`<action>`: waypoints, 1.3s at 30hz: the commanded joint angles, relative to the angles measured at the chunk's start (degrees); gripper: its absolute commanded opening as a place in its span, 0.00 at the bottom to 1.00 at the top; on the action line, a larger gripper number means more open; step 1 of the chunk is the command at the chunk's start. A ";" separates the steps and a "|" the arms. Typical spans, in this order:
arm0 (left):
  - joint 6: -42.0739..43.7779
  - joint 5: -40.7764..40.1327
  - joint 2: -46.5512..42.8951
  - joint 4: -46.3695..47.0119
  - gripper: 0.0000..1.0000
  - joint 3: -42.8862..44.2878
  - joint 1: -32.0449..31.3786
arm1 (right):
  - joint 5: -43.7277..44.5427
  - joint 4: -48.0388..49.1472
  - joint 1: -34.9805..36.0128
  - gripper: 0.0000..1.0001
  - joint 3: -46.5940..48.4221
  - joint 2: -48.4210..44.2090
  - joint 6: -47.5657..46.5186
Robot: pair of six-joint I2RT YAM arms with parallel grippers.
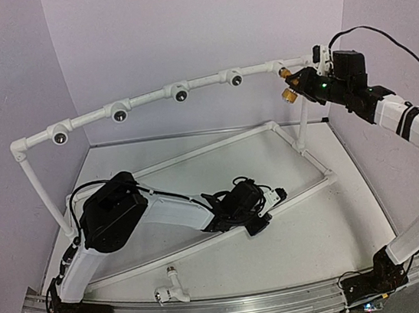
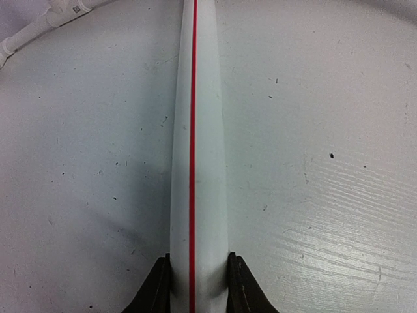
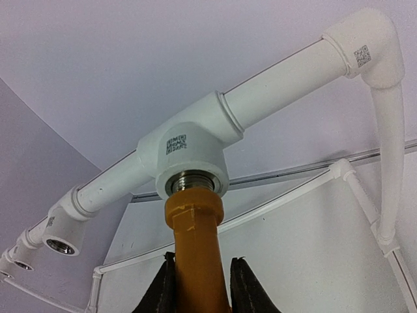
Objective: Install the water faucets
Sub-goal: Screw the water faucet onto the adaptor.
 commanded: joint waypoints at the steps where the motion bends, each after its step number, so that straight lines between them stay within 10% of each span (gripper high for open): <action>1: 3.10 8.69 7.23 -18.57 0.00 -4.23 -6.28 | 5.67 11.82 -2.45 0.00 3.28 1.41 5.66; 39: 3.56 8.16 8.01 -19.40 0.00 -3.37 -6.91 | -0.20 22.80 -5.42 0.00 -3.46 3.08 32.09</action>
